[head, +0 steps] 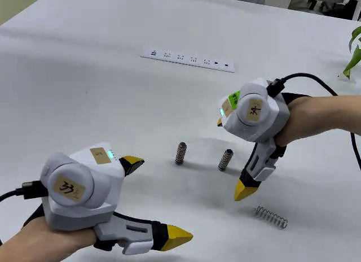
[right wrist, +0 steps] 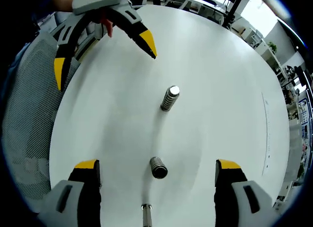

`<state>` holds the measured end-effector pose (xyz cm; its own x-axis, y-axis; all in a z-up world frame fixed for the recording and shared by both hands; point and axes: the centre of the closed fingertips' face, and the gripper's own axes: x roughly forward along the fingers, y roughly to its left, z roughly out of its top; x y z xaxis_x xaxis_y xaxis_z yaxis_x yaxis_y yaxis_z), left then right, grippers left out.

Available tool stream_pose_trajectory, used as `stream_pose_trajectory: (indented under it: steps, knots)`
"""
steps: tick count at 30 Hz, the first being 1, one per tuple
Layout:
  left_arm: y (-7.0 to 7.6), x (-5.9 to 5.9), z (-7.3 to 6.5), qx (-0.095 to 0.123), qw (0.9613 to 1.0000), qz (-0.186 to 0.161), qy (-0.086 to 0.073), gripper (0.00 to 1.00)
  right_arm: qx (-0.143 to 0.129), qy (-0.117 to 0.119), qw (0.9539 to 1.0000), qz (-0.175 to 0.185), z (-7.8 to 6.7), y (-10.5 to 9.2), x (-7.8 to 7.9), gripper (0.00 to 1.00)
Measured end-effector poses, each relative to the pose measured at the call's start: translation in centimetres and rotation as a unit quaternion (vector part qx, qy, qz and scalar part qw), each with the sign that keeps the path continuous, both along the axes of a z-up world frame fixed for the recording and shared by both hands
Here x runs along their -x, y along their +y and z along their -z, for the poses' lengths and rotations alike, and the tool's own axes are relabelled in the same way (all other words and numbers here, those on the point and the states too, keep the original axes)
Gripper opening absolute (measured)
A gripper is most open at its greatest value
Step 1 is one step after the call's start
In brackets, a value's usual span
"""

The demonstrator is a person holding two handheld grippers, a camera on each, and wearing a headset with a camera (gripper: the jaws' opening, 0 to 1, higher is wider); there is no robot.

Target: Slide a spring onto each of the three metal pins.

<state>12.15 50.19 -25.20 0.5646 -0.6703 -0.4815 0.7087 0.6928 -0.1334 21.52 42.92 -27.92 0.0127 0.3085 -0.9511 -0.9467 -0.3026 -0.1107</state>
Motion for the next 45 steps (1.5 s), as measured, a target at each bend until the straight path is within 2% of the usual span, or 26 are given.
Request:
stream_pose_trajectory:
  steps: [3,7,15,20,26,38,45]
  knots:
    - [-0.1,-0.1,-0.1,-0.001,1.0000,0.001,-0.001,0.98,-0.009,0.004,0.9999,0.009,-0.3,0.0,0.1,0.99]
    - [-0.2,-0.3,-0.3,-0.001,1.0000,0.002,-0.004,0.98,-0.035,0.005,0.9990,0.028,-1.0,0.1,0.0,0.99]
    - [-0.4,-0.5,-0.5,-0.006,0.9999,0.005,-0.007,0.98,-0.092,0.009,0.9930,0.074,-2.7,-0.6,0.2,0.99]
    - [-0.6,-0.5,-0.5,-0.010,0.9999,0.011,-0.007,0.98,-0.121,0.011,0.9867,0.108,-3.2,-2.2,0.6,0.99]
    - [-0.7,-0.4,-0.5,-0.014,0.9997,0.017,-0.008,0.98,-0.149,0.010,0.9771,0.152,-3.7,-4.5,1.2,0.99]
    - [-0.5,-0.4,-0.4,-0.028,0.9992,0.026,-0.008,0.98,-0.182,0.002,0.9601,0.212,-4.2,-8.5,2.6,0.99]
    - [-0.4,-0.6,-0.6,-0.033,0.9991,0.026,-0.012,0.97,-0.200,-0.004,0.9485,0.246,-4.3,-10.4,3.5,0.99]
